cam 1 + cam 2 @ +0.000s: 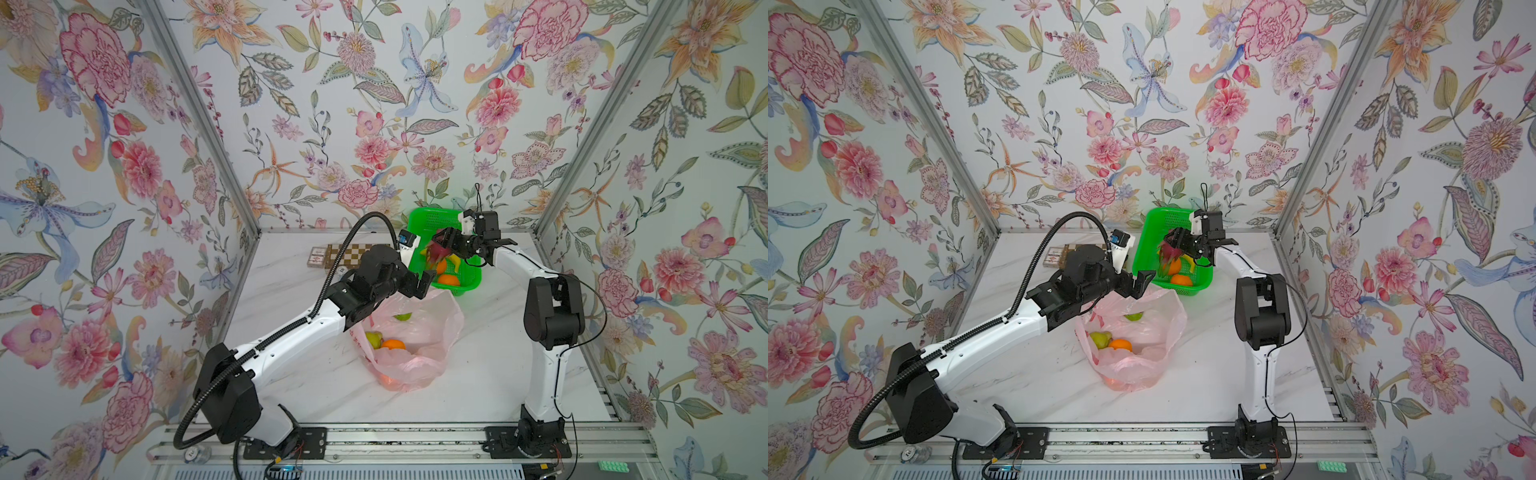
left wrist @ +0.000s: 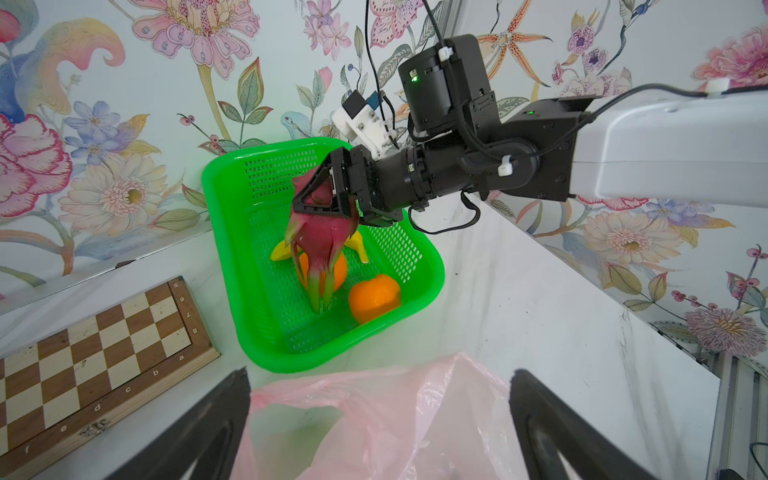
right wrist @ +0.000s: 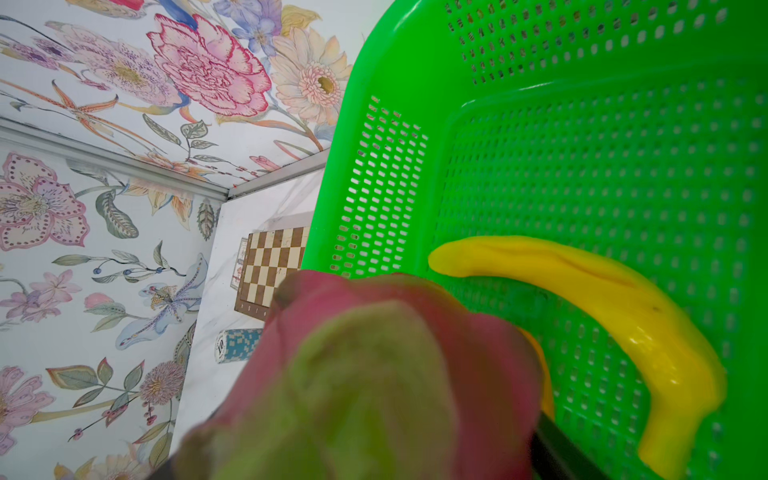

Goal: Untie the knot of the plastic bag and take out the fruit
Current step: 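Carry the dragon fruit with the right gripper over the green basket, then release the dragon fruit into the basket and withdraw the right gripper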

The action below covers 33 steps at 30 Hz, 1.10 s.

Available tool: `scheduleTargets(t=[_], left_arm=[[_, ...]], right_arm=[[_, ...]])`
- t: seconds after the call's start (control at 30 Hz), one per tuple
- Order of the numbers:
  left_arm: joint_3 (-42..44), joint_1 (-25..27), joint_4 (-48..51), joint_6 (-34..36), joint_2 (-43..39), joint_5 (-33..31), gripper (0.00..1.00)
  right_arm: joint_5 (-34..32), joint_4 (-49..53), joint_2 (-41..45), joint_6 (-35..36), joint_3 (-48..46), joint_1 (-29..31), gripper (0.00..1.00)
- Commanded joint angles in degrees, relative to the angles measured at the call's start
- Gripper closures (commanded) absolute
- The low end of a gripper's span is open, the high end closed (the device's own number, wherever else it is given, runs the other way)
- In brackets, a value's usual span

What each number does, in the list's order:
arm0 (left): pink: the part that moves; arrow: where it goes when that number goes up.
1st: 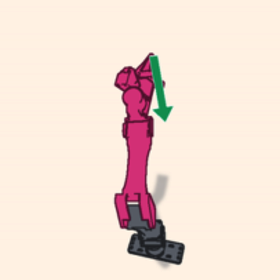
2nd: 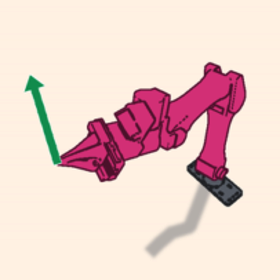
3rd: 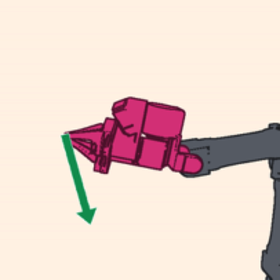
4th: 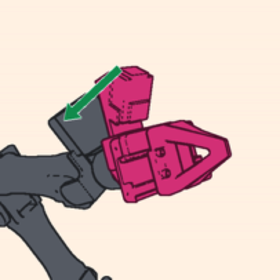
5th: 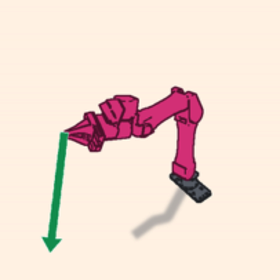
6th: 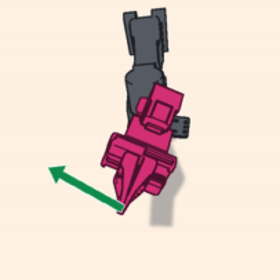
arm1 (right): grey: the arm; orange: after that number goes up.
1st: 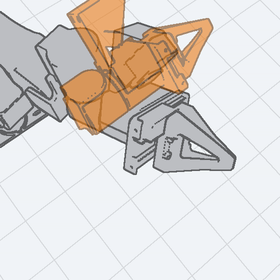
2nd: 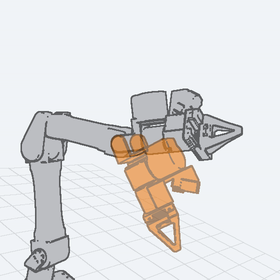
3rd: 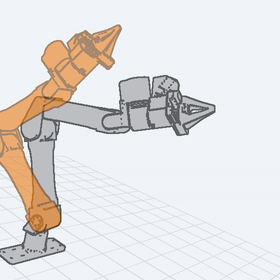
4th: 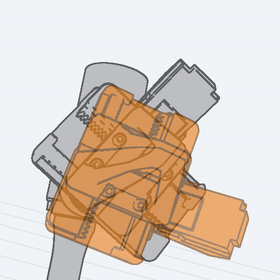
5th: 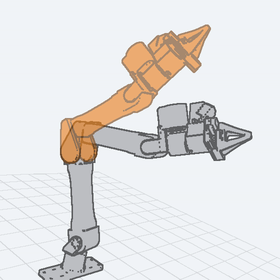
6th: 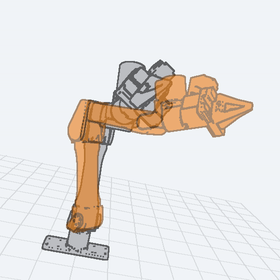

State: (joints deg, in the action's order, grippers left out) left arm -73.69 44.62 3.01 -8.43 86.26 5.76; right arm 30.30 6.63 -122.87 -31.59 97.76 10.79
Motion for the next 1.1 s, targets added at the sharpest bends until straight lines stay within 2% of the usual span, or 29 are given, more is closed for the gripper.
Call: scheduleTargets(t=[0.0,0.2,0.4,0.47,0.73,1.07], left_arm=[[-2.79,-0.50,0.51,0.94,1.32,1.49,0.01],[-1.94,-0.54,1.33,2.06,0.62,1.63,0.01],[1.45,-0.50,1.19,2.05,-2.29,0.31,0.01],[2.29,-0.50,0.80,2.06,-2.81,0.13,0.01],[4.02,-0.49,-1.06,2.11,-3.86,-0.12,0.01],[6.51,-0.50,-1.97,1.83,-4.93,0.04,0.01]], right_arm=[[3.39,-2.91,-2.75,-1.41,3.32,0.06,0.32],[2.12,3.82,-10.17,-1.13,13.43,1.25,0.28],[-0.15,7.67,-12.83,-1.91,18.22,1.23,0.09],[-0.33,8.20,-12.75,-2.19,18.64,0.79,0.06],[-1.37,10.69,-9.84,-1.51,17.90,-0.91,0.01],[-3.71,11.53,-2.30,-0.97,13.21,-2.75,0.01]])
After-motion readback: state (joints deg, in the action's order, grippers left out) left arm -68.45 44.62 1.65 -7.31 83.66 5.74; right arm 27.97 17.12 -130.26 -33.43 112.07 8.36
